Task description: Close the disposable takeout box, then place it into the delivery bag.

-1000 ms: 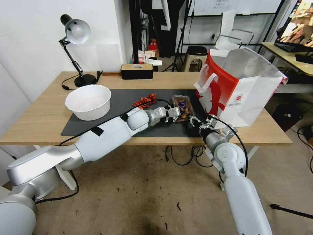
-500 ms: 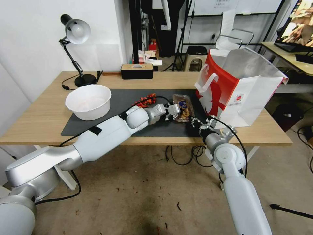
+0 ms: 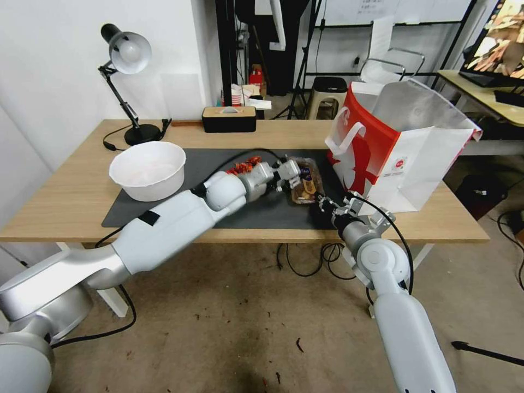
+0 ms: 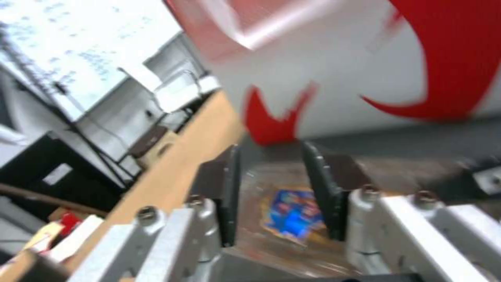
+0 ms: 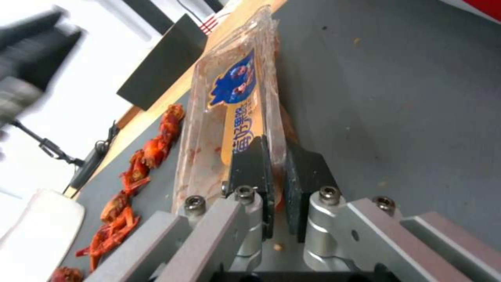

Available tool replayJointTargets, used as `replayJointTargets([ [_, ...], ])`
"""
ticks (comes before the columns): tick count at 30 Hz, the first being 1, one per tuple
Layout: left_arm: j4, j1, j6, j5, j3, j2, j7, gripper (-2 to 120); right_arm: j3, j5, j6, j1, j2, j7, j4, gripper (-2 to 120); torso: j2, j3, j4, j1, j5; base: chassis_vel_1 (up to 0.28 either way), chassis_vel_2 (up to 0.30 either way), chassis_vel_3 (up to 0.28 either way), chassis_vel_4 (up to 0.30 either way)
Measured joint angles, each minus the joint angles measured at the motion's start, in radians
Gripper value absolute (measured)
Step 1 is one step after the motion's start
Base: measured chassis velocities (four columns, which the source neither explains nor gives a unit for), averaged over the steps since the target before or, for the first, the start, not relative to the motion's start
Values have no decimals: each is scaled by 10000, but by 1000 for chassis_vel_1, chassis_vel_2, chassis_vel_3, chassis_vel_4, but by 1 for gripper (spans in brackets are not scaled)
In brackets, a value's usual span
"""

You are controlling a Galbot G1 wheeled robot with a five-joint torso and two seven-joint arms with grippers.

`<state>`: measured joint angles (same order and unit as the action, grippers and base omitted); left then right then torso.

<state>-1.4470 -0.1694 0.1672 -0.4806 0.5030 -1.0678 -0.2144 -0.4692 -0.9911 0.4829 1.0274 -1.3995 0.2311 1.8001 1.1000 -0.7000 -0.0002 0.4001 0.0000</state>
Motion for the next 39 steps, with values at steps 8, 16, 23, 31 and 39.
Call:
replayJointTargets([
  [8,-2152,-1853,583,-1148,-2499,1905,428,71,155,0,-3,105,277,-253,244,3,0,0,4,0,-5,0,0,0,0],
  [16,-3945,-4922,680,-1621,-5592,3048,594,97,331,-1,-44,133,389,-497,422,3,0,1,4,-1,-9,0,0,0,0],
  [23,-4865,-7290,711,-2115,-7843,3331,952,100,486,90,-122,195,290,-715,547,3,0,2,2,-1,1,0,0,0,0],
  [31,-5809,-9650,963,-2556,-9932,2421,1380,100,472,190,-285,497,389,-1120,799,3,1,2,1,-2,-1,0,0,0,0],
  [39,-6048,-11612,716,-2551,-11108,848,1486,100,457,191,-393,692,634,-1598,1137,3,1,2,2,-3,-2,0,0,0,0],
])
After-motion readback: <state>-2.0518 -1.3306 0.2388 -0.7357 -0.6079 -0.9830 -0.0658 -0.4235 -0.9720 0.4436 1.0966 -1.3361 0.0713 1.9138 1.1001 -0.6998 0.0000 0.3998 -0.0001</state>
